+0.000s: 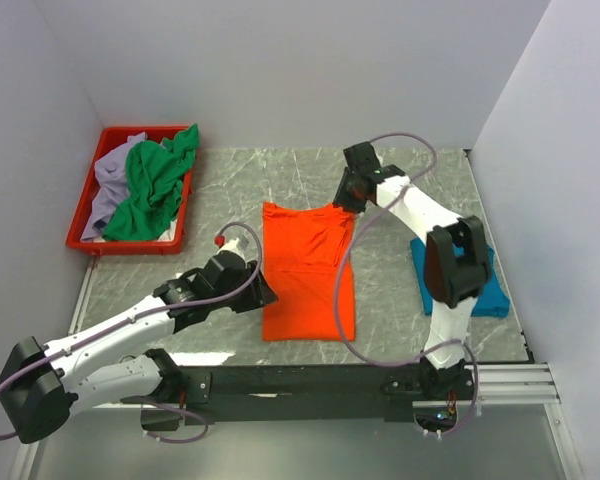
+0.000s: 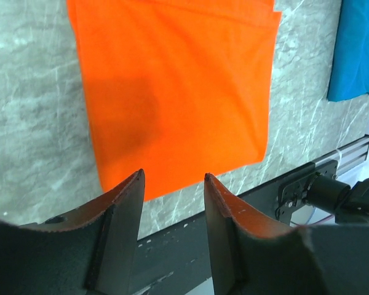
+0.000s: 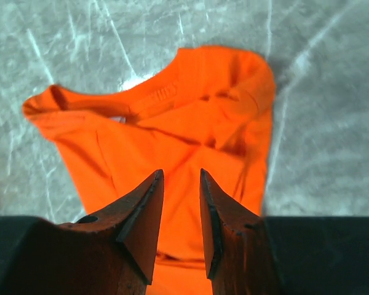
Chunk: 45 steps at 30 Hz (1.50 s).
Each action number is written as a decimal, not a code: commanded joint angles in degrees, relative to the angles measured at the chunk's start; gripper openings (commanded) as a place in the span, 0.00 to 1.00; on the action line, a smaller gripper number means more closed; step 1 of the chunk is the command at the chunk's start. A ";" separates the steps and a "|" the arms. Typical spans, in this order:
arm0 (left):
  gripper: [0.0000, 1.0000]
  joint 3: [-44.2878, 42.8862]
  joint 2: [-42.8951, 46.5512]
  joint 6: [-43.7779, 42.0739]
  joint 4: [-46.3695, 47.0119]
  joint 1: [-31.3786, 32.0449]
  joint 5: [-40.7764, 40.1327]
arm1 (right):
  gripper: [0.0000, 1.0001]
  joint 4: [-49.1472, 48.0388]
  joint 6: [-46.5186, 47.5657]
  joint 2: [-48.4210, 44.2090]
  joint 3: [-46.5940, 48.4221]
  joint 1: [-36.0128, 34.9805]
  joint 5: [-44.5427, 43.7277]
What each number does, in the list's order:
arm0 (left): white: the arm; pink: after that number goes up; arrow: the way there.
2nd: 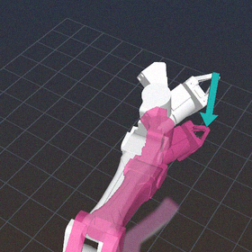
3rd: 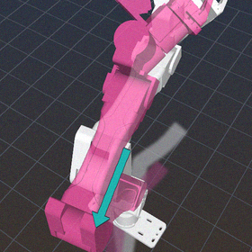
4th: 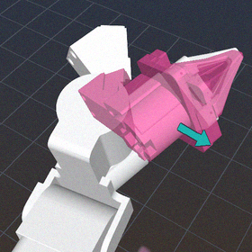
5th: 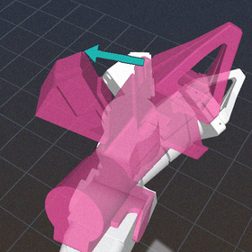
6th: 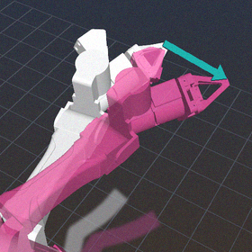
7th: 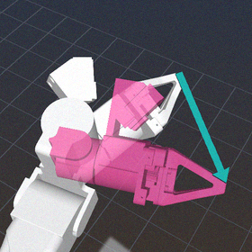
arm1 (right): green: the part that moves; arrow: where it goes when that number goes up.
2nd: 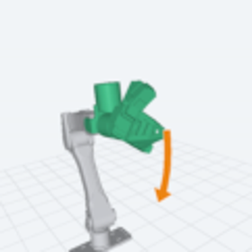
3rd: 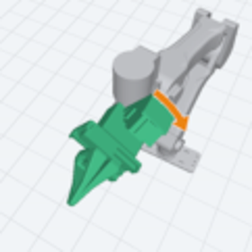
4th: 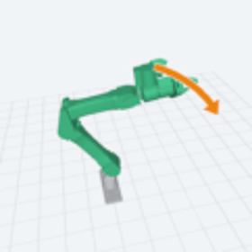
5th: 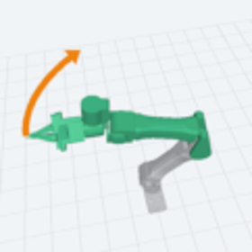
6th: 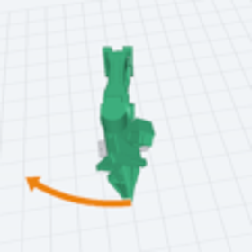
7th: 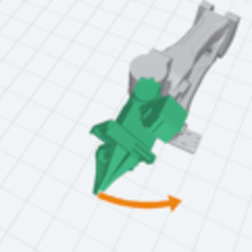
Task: Fold and stack the t-shirts
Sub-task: Fold the tshirt
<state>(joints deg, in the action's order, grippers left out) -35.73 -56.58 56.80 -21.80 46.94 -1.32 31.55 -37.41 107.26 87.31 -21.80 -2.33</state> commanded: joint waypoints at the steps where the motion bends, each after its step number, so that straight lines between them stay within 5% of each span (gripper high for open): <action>1: 0.48 -0.22 -0.73 -1.34 4.92 -0.53 0.80 | 0.37 1.66 1.55 4.96 8.20 0.27 -0.84; 9: 0.48 0.92 -2.66 -1.60 7.47 -0.97 3.16 | 0.39 2.64 1.81 15.51 14.73 0.18 -2.24; 28: 0.45 1.62 -6.35 -2.22 10.29 -1.94 4.40 | 0.41 3.61 1.81 21.93 18.07 -0.35 -3.03; 35: 0.44 1.45 -6.97 -2.30 10.55 -2.20 4.57 | 0.27 2.73 1.72 21.06 17.46 -0.61 -1.54; 38: 0.43 1.54 -7.32 -2.30 10.73 -2.29 4.84 | 0.12 2.99 1.81 21.06 17.98 -0.61 -0.84; 45: 0.42 2.15 -7.49 -2.13 11.25 -2.47 5.01 | 0.06 2.81 1.73 19.56 17.28 -0.87 -0.84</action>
<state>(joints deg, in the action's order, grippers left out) -33.95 -63.99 55.99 -12.93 44.82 2.96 35.18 -35.92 128.51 103.15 -22.11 -2.98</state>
